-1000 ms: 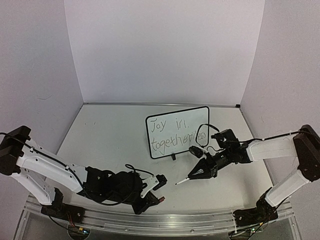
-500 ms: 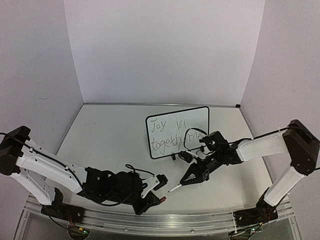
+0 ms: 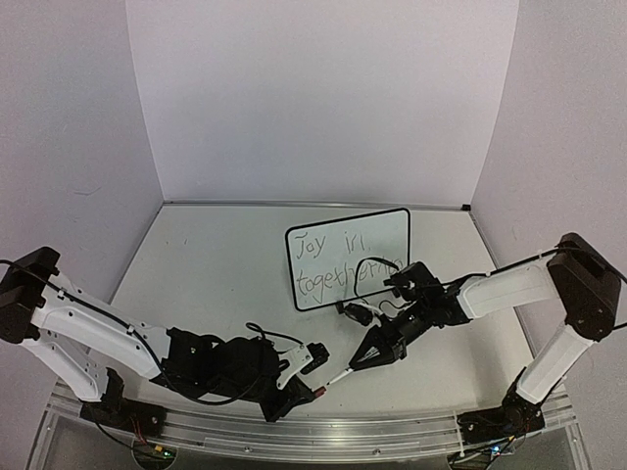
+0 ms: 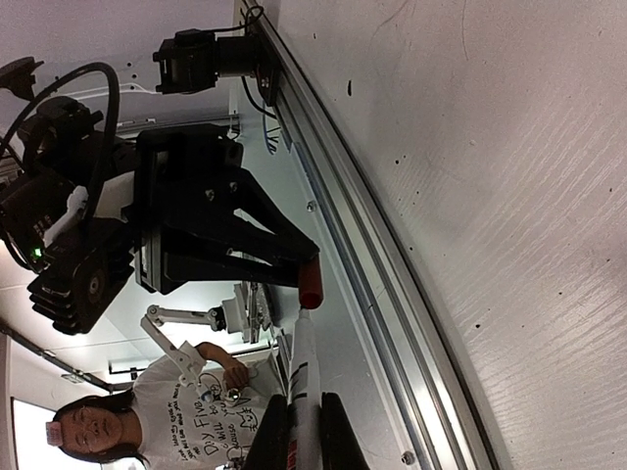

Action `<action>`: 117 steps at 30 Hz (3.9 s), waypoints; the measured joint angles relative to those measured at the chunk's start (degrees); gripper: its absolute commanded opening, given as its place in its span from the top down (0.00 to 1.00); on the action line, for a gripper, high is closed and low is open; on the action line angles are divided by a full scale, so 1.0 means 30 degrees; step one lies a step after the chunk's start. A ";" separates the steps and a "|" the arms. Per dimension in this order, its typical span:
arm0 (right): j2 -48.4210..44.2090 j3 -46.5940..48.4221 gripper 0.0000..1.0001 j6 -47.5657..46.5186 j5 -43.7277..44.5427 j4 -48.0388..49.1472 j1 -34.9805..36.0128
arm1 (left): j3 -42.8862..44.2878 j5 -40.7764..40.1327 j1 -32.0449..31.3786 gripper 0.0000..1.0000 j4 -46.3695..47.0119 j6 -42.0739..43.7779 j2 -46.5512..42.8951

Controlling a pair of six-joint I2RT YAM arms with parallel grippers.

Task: Write a sentence on the whiteboard
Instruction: Insert the whiteboard marker without the cap into the whiteboard marker.

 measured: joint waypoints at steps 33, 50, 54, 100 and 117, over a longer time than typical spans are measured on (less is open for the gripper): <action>0.0682 0.0379 1.00 -0.0058 0.0137 0.0000 0.0887 | 0.0000 -0.0205 -0.0249 1.00 -0.0007 -0.0091 0.0000; 0.0682 0.1098 1.00 0.0003 0.0252 0.0092 0.1096 | 0.0025 -0.1090 -0.0261 1.00 -0.0035 0.0032 -0.0711; 0.0682 0.1285 1.00 0.0047 0.0236 0.0144 0.1177 | 0.0171 -0.1385 -0.0262 1.00 0.0008 0.0093 -0.0778; -0.0083 0.1530 1.00 0.0090 0.1270 -0.0357 0.2048 | 0.0597 0.1013 0.0852 1.00 0.0095 0.0260 -0.0780; -0.0155 0.1530 1.00 0.0252 0.1465 -0.0316 0.2302 | 0.0619 0.1636 0.1058 1.00 0.0084 0.0605 -0.0775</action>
